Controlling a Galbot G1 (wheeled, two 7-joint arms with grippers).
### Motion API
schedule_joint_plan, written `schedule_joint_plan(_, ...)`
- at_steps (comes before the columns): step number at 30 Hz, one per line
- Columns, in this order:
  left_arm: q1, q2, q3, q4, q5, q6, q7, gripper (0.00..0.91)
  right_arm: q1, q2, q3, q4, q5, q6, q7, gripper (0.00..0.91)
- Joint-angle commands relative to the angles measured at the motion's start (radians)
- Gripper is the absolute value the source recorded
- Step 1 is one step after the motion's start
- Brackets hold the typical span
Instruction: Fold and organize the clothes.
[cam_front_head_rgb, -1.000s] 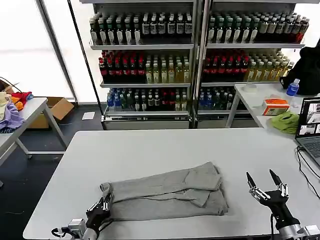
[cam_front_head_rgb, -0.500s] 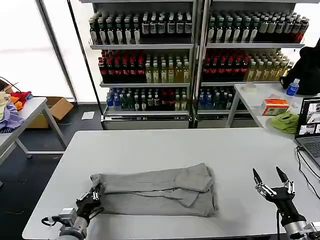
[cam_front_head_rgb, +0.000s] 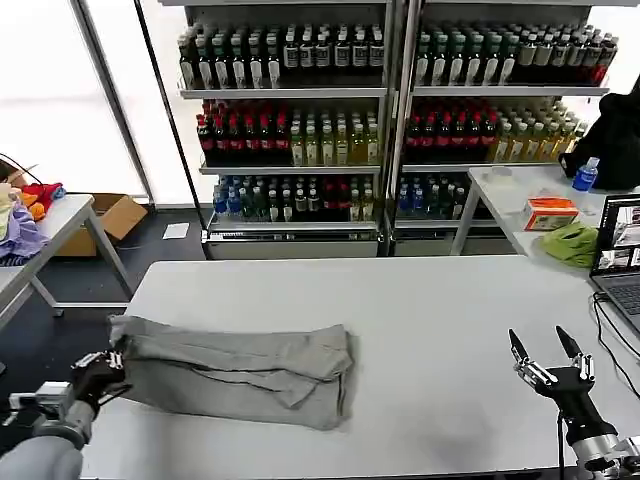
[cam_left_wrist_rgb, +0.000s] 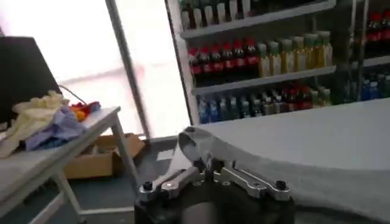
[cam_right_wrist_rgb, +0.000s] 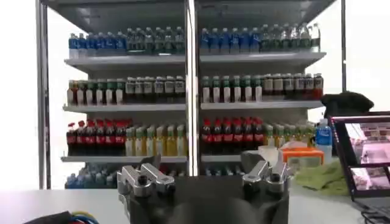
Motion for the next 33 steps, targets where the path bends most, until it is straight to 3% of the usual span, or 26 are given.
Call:
schedule_joint_plan(1, -0.015, 0.145, -0.082, -0.170, -0.080, 0.074, 0.025, 0.010, 0.000, 0.000, 0.003, 0.009, 0.002, -0.002, 0.001, 0.907)
schedule_joint_plan(7, -0.021, 0.137, 0.123, -0.322, -0.147, 0.083, -0.017, 0.010, -0.005, 0.015, -0.002, 0.018, -0.003, -0.005, -0.001, 0.907)
schedule_joint_plan(13, -0.141, 0.130, 0.388, -0.364, -0.264, 0.102, -0.149, 0.010, -0.015, 0.036, -0.012, 0.017, -0.026, 0.004, -0.005, 0.907)
schedule_joint_plan(21, -0.284, 0.072, 0.667, -0.180, -0.255, 0.065, -0.188, 0.010, -0.049, 0.062, 0.013, 0.023, -0.037, 0.013, -0.007, 0.907)
schedule_joint_plan(33, -0.328, -0.079, 0.809, 0.076, -0.182, 0.069, -0.150, 0.010, -0.070, 0.071, 0.038, 0.025, -0.034, 0.018, -0.010, 0.907)
